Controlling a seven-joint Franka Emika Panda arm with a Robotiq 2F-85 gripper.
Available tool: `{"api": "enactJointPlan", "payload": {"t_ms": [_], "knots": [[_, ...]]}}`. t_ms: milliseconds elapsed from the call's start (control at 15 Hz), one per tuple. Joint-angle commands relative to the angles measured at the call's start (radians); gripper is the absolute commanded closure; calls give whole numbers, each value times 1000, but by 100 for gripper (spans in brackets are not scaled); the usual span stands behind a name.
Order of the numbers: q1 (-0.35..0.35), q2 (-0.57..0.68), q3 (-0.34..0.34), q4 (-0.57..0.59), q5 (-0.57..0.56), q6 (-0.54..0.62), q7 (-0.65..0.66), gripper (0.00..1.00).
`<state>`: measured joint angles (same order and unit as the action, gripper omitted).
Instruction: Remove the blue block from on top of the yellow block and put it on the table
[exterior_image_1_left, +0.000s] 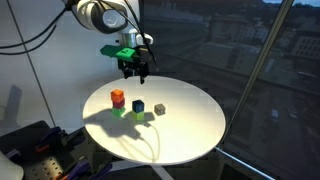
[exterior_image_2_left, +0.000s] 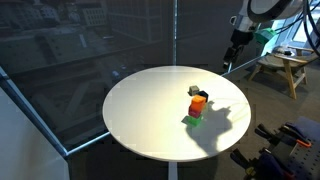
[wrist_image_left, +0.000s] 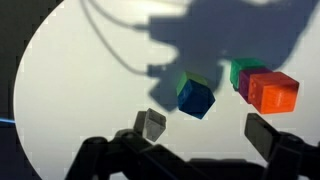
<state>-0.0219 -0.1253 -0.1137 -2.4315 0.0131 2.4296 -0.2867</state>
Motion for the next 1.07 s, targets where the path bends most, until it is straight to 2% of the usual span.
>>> {"api": "enactJointPlan", "payload": {"t_ms": [0, 267, 533, 1000], "knots": [[-11, 45, 29, 38, -18, 35, 129, 0], [-13, 101, 46, 78, -27, 38, 259, 0], [-11, 172, 50, 145, -21, -17, 361, 0], [-5, 278, 51, 254, 14, -60, 423, 0]]}}
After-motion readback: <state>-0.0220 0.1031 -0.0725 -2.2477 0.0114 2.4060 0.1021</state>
